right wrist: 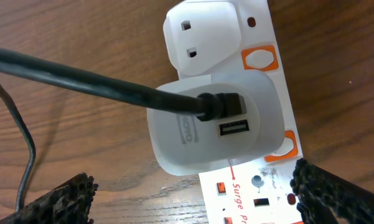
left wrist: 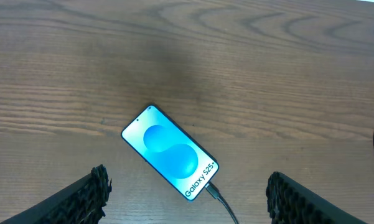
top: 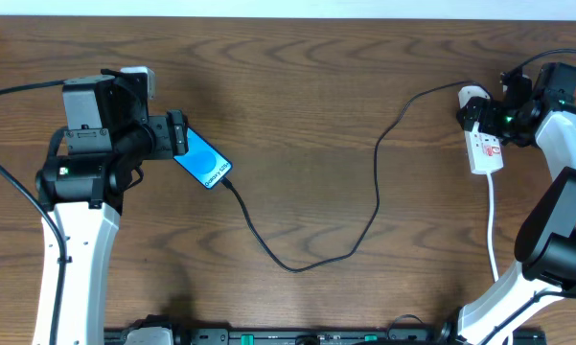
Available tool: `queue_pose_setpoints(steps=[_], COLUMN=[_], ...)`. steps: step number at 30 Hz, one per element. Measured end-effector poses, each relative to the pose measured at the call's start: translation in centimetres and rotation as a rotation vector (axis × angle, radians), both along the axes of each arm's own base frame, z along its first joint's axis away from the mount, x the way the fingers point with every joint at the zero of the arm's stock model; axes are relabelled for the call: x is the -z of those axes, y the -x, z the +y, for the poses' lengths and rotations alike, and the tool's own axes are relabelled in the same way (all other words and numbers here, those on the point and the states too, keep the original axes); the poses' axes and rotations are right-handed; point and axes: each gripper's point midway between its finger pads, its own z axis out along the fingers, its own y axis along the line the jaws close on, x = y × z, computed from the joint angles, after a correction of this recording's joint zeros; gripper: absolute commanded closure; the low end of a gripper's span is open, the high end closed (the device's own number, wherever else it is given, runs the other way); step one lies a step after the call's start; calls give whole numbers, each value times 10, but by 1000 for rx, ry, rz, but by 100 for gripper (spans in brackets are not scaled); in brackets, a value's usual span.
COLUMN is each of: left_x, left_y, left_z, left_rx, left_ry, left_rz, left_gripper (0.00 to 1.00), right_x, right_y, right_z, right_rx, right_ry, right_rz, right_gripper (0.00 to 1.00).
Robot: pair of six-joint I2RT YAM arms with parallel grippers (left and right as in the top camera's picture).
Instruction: Plug charger to phone and switch on socket
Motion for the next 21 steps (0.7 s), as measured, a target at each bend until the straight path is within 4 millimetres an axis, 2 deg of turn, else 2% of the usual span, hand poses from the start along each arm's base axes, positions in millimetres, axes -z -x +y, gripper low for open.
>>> queue_pose_setpoints(steps=[7, 16, 21], left_x=[0, 0, 0], left_y=[0, 0, 0], left_z=[0, 0, 0], left_rx=[0, 0, 0], left_ry=[0, 0, 0], left_rz=[0, 0, 0], left_gripper=[18, 18, 18], right_x=[-1, -8, -6], right_y=[-2, -16, -16], right_z=[1, -4, -1], right_rx=[1, 8, 3], right_ry=[-6, 15, -5], right_rz=[-8, -79, -83], right_gripper=[1, 1, 1])
